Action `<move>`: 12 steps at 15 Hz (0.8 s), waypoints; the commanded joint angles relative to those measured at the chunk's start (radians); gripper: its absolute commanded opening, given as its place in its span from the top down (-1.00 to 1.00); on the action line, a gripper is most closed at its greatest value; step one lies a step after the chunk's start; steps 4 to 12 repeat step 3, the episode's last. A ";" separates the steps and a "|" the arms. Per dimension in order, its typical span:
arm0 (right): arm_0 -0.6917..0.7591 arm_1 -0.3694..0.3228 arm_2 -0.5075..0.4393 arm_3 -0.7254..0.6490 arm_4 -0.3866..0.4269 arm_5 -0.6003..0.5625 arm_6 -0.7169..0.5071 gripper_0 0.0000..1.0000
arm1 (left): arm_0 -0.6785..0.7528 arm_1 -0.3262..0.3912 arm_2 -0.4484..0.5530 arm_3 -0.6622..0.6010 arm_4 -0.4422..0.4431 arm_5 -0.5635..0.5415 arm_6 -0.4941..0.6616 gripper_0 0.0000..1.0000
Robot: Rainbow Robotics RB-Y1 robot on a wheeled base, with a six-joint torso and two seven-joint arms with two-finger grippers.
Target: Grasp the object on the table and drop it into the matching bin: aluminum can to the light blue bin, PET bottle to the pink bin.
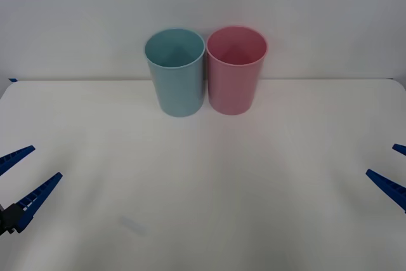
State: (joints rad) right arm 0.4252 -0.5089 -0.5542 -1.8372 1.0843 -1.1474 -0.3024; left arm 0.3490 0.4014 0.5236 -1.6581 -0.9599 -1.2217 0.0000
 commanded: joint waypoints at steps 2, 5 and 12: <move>0.009 0.001 0.000 0.001 0.000 -0.002 0.002 -1.00 | 0.000 0.000 0.000 0.000 0.000 0.000 0.000 -1.00; 0.009 0.001 0.000 0.001 0.000 -0.002 0.002 -1.00 | 0.000 0.000 0.000 0.000 0.000 0.000 0.000 -1.00; 0.009 0.001 0.000 0.001 0.000 -0.002 0.002 -1.00 | 0.000 0.000 0.000 0.000 0.000 0.000 0.000 -1.00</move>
